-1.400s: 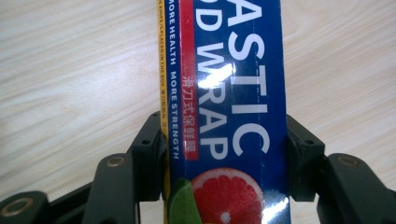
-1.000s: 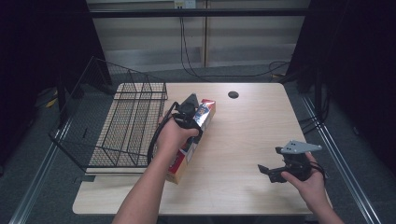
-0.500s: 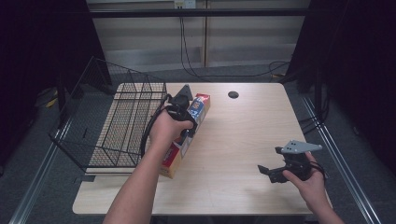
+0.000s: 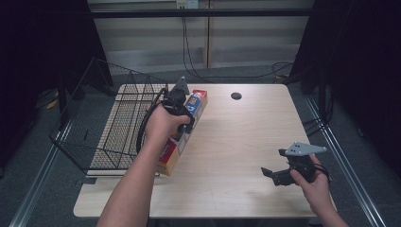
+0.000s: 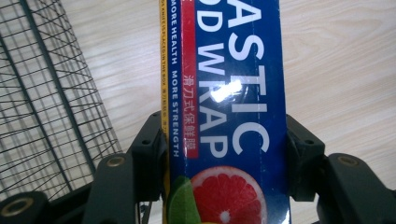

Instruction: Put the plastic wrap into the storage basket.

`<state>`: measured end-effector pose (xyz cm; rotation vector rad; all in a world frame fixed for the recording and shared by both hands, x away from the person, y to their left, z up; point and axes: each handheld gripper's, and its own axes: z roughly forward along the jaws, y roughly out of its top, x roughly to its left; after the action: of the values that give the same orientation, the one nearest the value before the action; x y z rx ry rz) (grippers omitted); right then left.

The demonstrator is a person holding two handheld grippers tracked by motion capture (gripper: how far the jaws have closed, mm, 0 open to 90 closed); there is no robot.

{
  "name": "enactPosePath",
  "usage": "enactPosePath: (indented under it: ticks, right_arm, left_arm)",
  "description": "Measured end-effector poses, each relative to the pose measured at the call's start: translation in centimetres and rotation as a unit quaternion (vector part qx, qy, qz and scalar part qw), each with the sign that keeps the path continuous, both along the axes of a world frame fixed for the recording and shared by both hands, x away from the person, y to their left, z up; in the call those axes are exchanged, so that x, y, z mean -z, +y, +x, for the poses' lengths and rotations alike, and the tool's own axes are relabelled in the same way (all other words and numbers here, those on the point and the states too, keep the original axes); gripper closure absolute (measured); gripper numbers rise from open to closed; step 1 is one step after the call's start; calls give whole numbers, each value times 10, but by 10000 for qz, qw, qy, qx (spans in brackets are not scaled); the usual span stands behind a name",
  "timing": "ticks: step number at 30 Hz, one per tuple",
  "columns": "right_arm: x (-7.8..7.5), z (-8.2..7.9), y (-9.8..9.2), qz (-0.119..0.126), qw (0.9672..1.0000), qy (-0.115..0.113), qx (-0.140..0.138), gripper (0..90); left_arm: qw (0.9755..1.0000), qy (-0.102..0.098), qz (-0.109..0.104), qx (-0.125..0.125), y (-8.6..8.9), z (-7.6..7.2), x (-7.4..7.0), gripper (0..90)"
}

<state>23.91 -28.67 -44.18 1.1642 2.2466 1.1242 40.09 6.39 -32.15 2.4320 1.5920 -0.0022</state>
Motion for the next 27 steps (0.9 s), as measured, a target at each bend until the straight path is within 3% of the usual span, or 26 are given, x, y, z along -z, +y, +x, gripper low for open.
enactPosePath:
  ticks: [9, 12, 16, 27]
  right_arm:
    - [-1, 0, -1, 29, 10000, -13, -5, 20]
    - [-1, 0, 0, 31, 10000, -11, -6, 20]
    - [-1, 0, 0, 7, 10000, -21, -12, 20]
    - [-1, -1, 1, 12, 10000, 3, -16, 18]
  left_arm:
    - [9998, -41, 126, -135, 10, 1, -12, 441]
    - [9997, -23, 38, -220, 13, 1, -16, 441]
    - [9996, -51, 91, -269, 16, 1, -21, 441]
    - [9991, -74, -5, -428, 28, 3, -35, 441]
